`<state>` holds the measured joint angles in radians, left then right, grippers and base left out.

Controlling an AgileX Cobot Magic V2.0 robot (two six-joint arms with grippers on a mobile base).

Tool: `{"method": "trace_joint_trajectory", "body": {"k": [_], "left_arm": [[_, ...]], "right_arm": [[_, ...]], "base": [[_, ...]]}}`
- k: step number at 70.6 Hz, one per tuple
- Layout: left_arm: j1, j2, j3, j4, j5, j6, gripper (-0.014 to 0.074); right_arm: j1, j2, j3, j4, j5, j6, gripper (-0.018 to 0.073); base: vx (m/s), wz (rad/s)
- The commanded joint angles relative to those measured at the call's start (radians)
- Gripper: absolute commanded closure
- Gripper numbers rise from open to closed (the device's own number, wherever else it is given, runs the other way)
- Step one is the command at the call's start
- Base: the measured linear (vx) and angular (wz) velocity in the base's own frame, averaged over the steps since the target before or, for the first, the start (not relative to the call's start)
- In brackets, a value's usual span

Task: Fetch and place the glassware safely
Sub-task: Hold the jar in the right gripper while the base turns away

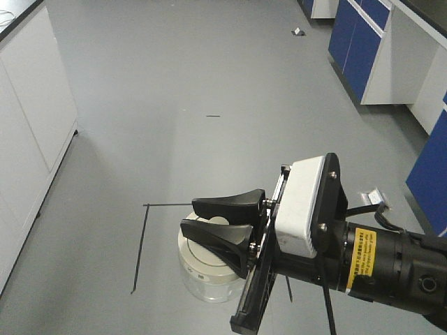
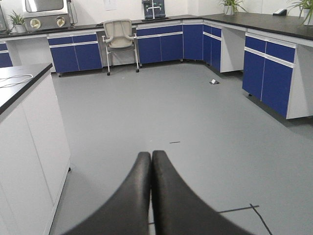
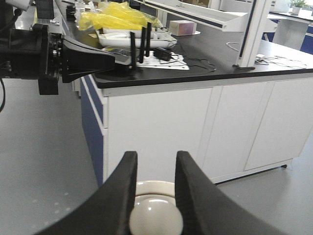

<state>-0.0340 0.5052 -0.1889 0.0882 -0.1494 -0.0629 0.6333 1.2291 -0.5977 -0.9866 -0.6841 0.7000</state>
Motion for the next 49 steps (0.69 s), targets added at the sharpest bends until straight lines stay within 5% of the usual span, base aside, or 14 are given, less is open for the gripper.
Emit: {"method": "trace_joint_trajectory", "body": {"k": [1,49], "left_arm": [[-0.005,0.001,-0.027,-0.003,-0.070,-0.008,0.0603],[-0.005,0.001,-0.027,-0.003,-0.070,-0.008,0.0603]], "right_arm": [[0.000,-0.027,-0.030,0.041,-0.068,-0.004,0.0563],[0.000,-0.027,-0.030,0.041,-0.069,-0.004,0.0563]], "base": [[0.45,0.02],[0.47,0.01]]}}
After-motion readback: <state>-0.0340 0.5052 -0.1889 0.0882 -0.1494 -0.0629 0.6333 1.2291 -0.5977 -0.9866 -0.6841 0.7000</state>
